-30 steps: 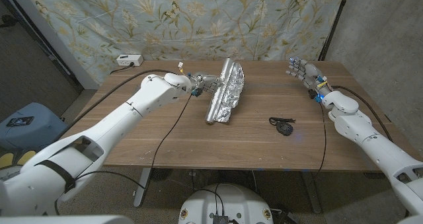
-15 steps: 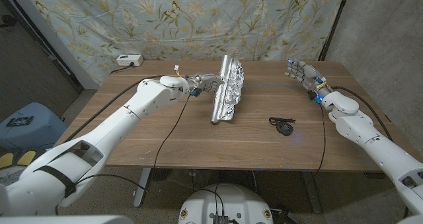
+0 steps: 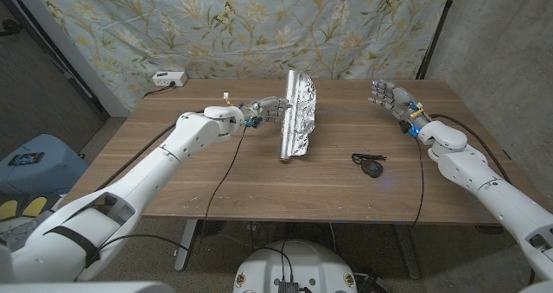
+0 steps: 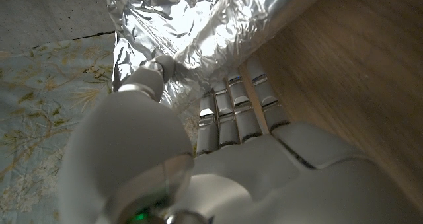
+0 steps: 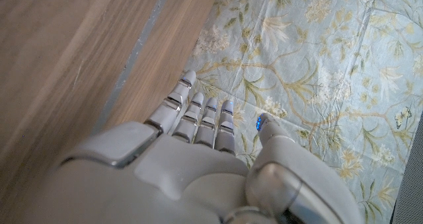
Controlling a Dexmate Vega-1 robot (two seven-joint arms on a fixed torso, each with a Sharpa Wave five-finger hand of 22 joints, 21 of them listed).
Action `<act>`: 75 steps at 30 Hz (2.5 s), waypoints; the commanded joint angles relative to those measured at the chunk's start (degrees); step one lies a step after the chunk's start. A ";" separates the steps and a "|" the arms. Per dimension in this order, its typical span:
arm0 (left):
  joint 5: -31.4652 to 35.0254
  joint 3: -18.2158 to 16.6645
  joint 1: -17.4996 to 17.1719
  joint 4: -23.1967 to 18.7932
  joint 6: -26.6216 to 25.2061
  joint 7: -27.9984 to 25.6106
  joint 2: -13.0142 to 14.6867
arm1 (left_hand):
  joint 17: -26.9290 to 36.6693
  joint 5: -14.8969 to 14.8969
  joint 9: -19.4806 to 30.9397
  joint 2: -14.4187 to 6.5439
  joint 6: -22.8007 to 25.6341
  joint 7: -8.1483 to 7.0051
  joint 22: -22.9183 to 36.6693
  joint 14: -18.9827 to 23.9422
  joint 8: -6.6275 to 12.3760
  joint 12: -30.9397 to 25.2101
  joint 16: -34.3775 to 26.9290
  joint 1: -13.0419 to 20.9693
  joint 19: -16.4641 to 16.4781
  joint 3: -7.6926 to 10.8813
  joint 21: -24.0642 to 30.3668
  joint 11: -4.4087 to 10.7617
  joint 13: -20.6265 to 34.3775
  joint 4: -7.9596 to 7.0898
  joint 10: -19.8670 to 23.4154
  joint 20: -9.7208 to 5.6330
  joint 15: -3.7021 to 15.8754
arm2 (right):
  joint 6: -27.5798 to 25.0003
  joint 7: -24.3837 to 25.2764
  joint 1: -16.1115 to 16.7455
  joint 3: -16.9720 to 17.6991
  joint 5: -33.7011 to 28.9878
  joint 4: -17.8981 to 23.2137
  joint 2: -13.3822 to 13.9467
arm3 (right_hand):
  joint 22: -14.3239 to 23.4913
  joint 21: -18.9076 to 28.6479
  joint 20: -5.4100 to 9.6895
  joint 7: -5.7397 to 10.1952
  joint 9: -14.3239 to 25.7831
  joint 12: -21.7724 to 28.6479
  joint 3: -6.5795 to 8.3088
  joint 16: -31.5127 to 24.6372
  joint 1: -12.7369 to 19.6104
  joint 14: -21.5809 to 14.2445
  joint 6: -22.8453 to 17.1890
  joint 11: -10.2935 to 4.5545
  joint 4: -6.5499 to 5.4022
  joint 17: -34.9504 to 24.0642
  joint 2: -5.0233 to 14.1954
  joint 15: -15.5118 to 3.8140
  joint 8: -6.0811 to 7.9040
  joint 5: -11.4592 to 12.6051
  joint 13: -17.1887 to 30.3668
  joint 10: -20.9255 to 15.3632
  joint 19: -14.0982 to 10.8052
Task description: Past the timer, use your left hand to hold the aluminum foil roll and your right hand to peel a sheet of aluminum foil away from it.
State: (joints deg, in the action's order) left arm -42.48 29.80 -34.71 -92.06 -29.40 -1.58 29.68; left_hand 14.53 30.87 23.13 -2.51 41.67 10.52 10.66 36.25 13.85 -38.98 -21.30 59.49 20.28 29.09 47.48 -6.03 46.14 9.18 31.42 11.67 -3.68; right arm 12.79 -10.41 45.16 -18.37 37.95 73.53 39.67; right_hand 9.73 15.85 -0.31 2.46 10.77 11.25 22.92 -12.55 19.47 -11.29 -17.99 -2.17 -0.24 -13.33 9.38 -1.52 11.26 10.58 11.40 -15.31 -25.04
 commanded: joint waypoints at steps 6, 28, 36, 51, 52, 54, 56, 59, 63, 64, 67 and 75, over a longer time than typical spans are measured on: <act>-7.67 -2.21 -1.10 6.39 5.12 4.49 -2.35 | 0.78 0.56 0.58 -1.09 1.86 -0.99 0.08 0.69 0.73 -1.76 0.05 0.53 0.46 0.39 0.31 3.72 0.52 -0.12 4.45 -0.22 0.18 | -2.24 1.18 0.70 -0.45 -0.60 2.69 0.90 | 0.22 -0.27 -0.35 0.07 0.27 0.10 0.28 -0.53 -0.59 0.07 0.01 -0.18 0.36 -0.17 -0.15 0.19 0.02 -0.10 0.23 0.29 -0.30; -15.80 -5.12 -1.52 11.84 7.50 8.69 -5.86 | 1.77 1.14 1.60 -1.15 3.10 -1.46 0.07 0.89 1.17 -2.24 0.21 0.26 0.16 0.40 0.22 4.09 0.28 -0.25 4.67 -0.61 0.51 | -3.81 0.16 -0.11 -1.10 -0.88 2.88 1.55 | 0.23 -0.56 -0.34 0.04 0.27 0.06 0.37 -0.53 -0.60 0.17 0.14 -0.21 0.46 -0.17 -0.11 0.12 -0.01 -0.09 0.23 0.45 -0.44; -19.44 -6.29 -2.18 13.40 6.46 9.93 -6.82 | 2.06 1.33 1.92 -1.30 3.11 -1.54 0.08 1.01 1.16 -2.43 0.25 0.29 0.15 0.52 0.24 4.17 0.33 -0.26 4.70 -0.67 0.65 | -4.50 -0.60 -0.07 -1.49 -0.85 3.48 1.90 | 0.23 -0.70 -0.34 0.06 0.27 0.05 0.39 -0.55 -0.59 0.17 0.21 -0.18 0.53 -0.17 -0.11 0.08 -0.02 -0.10 0.23 0.49 -0.49; -21.58 -6.65 -3.17 13.31 5.30 9.75 -6.70 | 2.69 1.53 2.52 -1.48 3.21 -1.77 0.09 1.08 1.21 -2.58 0.27 0.35 0.15 0.53 0.29 4.24 0.26 -0.23 4.51 -0.68 0.71 | -13.38 -0.28 1.08 -2.23 -1.59 13.59 7.86 | 0.24 -0.68 -1.48 -0.80 0.26 0.32 0.45 -0.93 0.46 -1.29 -0.40 0.60 2.07 0.27 -1.10 1.07 0.22 -0.15 0.23 -0.20 -2.18; -21.57 -6.56 -3.11 13.32 5.20 9.91 -6.61 | 2.70 1.55 2.55 -1.48 3.26 -1.73 0.09 1.07 1.23 -2.59 0.29 0.39 0.12 0.56 0.28 4.23 0.29 -0.19 4.46 -0.67 0.72 | -14.19 -0.05 1.14 -2.24 -1.74 14.58 8.41 | 0.24 -0.71 -1.51 -0.89 0.26 0.33 0.45 -0.99 0.54 -1.45 -0.41 0.73 2.18 0.30 -1.15 1.14 0.22 -0.15 0.23 -0.24 -2.21; -21.81 -6.60 -3.17 13.28 5.03 9.81 -6.64 | 2.76 1.59 2.64 -1.51 3.22 -1.69 0.09 1.14 1.22 -2.62 0.31 0.33 0.13 0.58 0.29 4.28 0.22 -0.24 4.57 -0.72 0.75 | -15.50 0.28 1.23 -2.18 -1.87 16.25 9.31 | 0.24 -0.71 -1.62 -1.06 0.26 0.37 0.49 -1.00 0.85 -1.64 -0.52 1.00 2.56 0.40 -1.28 1.19 0.25 -0.15 0.23 -0.37 -2.49; -21.98 -6.51 -3.11 13.45 4.83 10.25 -6.58 | 2.83 1.63 2.72 -1.59 3.20 -1.66 0.10 1.09 1.22 -2.62 0.35 0.30 0.21 0.61 0.33 4.37 0.31 -0.29 4.34 -0.64 0.78 | -16.42 0.52 1.29 -2.13 -2.00 17.44 9.96 | 0.23 -0.74 -1.60 -1.20 0.26 0.40 0.50 -1.07 0.98 -1.84 -0.57 1.12 2.72 0.43 -1.32 1.21 0.26 -0.16 0.23 -0.47 -2.55; -22.61 -6.59 -3.09 13.66 4.23 10.23 -6.71 | 2.90 1.68 2.84 -1.56 2.99 -1.73 0.10 0.96 1.14 -2.67 0.47 0.26 0.06 0.62 0.29 4.20 0.41 -0.29 4.18 -0.61 0.75 | -17.24 0.66 1.47 -1.91 -1.70 18.51 10.42 | 0.23 -0.80 -1.63 -1.28 0.25 0.44 0.50 -1.13 1.07 -2.00 -0.62 1.33 2.84 0.44 -1.33 1.28 0.28 -0.16 0.23 -0.60 -2.56; -23.89 -6.93 -3.10 14.22 3.41 10.66 -7.04 | 3.02 1.70 2.98 -1.54 2.98 -1.64 0.10 1.26 1.13 -2.61 0.37 0.23 0.06 0.60 0.30 4.17 0.34 -0.28 4.00 -0.59 0.68 | -18.01 0.79 1.74 -1.79 -1.73 19.91 11.14 | 0.24 -0.87 -1.55 -1.46 0.25 0.44 0.51 -1.13 1.24 -2.05 -0.74 1.42 3.05 0.47 -1.36 1.41 0.31 -0.18 0.23 -0.63 -2.60; -24.50 -7.15 -3.13 14.58 3.15 10.80 -7.31 | 3.05 1.71 3.01 -1.50 3.01 -1.68 0.10 1.50 1.15 -2.58 0.29 0.21 0.12 0.58 0.33 4.17 0.24 -0.28 4.04 -0.63 0.75 | -18.23 0.66 1.77 -1.65 -1.29 19.99 11.09 | 0.24 -0.88 -1.54 -1.49 0.25 0.44 0.51 -1.13 1.27 -2.04 -0.73 1.44 3.09 0.48 -1.36 1.37 0.31 -0.18 0.23 -0.63 -2.63; -25.37 -7.38 -3.08 15.24 2.72 11.28 -7.70 | 3.15 1.77 3.17 -1.54 2.92 -1.68 0.09 1.79 1.11 -2.35 0.25 0.22 0.34 0.64 0.42 4.00 -0.22 -0.26 3.99 -0.70 0.96 | -18.36 0.10 1.76 -1.64 -1.04 20.19 11.32 | 0.24 -0.91 -1.52 -1.55 0.25 0.41 0.50 -1.12 1.34 -2.02 -0.61 1.57 3.19 0.47 -1.34 1.38 0.25 -0.19 0.23 -0.58 -2.69; -27.54 -7.87 -2.76 17.78 1.45 12.52 -9.10 | 3.30 1.91 3.49 -1.55 2.74 -1.83 0.09 1.92 1.05 -1.77 0.41 0.10 0.37 0.74 0.46 3.98 -1.18 -0.31 3.71 -0.79 1.16 | -21.57 -0.69 1.90 -1.51 -0.68 23.60 13.90 | 0.24 -1.03 -1.56 -1.69 0.25 0.30 0.52 -1.09 1.52 -1.90 -0.43 1.56 3.40 0.47 -1.25 1.53 0.16 -0.20 0.22 -0.35 -2.75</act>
State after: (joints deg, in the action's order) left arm -66.83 22.54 -37.76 -76.81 -26.09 9.34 22.00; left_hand 17.65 32.25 26.16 -2.85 42.16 11.00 10.67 37.58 14.63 -40.88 -20.90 59.15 20.25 29.08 47.70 -6.03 45.12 9.15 31.41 11.04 -2.35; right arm -5.09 -10.19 46.79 -20.19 36.74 92.49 50.35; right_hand 9.73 15.02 -1.95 0.90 10.77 11.47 23.32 -13.35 20.60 -12.94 -18.32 -0.84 3.02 -12.77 8.24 -0.30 11.26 10.35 11.40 -15.61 -27.31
